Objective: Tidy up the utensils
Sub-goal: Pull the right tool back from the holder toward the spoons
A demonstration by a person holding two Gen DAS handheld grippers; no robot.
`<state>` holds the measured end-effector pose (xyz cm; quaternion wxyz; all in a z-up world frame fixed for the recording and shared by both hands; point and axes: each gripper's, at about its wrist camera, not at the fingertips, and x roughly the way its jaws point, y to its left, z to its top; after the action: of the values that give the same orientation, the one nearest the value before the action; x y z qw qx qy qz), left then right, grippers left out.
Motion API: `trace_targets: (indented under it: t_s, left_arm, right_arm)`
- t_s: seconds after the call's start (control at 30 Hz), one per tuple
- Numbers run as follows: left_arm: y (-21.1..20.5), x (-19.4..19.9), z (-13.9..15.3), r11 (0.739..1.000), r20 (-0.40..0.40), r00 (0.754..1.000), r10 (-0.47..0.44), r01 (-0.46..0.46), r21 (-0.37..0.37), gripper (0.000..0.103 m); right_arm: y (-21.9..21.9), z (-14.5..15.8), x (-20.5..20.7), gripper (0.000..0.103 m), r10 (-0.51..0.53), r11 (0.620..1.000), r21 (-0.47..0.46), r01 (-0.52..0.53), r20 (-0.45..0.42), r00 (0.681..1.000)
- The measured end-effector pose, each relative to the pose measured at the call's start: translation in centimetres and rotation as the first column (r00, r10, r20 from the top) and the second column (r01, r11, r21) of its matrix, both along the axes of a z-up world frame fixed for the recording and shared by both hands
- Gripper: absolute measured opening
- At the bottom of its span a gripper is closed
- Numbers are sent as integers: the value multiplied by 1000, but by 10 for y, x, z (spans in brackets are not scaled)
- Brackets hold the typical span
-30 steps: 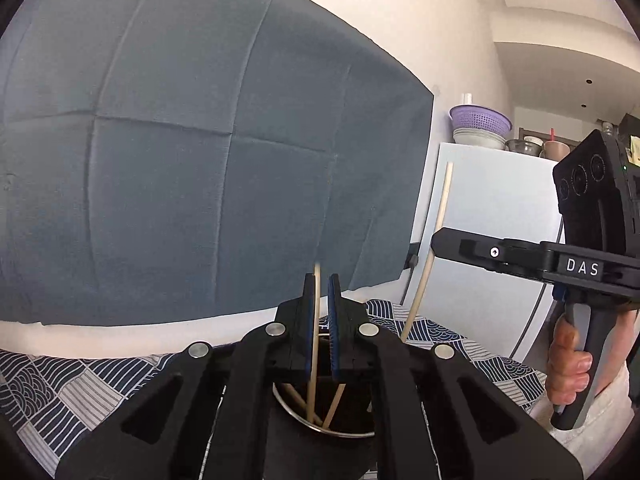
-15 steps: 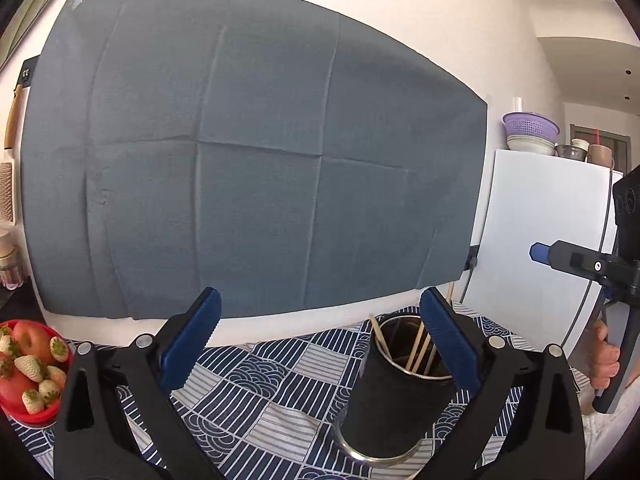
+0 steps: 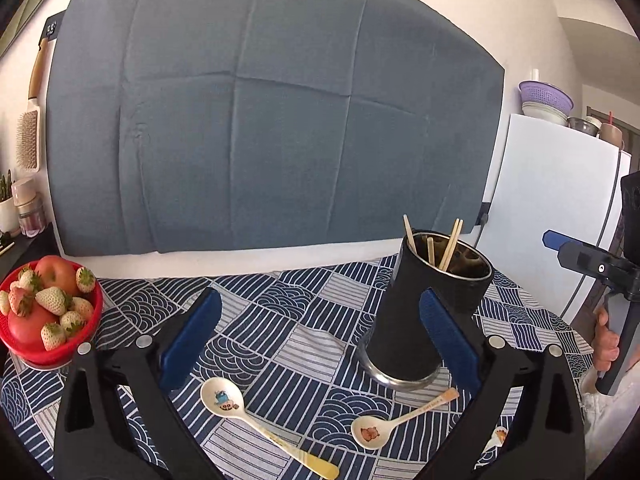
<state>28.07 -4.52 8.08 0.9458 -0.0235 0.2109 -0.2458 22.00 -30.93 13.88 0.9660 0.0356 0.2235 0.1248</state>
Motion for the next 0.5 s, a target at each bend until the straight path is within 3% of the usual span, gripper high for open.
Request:
trace_targets:
  t_s: [0.3, 0.5]
  left_arm:
    - [-6, -10, -24, 999, -90, 996, -15, 18, 33, 97]
    - [-13, -20, -40, 998, -158, 987, -37, 45, 42, 97]
  right_arm:
    - [7, -40, -9, 93, 24, 998, -51, -29, -94, 995]
    - [1, -74, -17, 93, 38, 998, -46, -48, -211, 977]
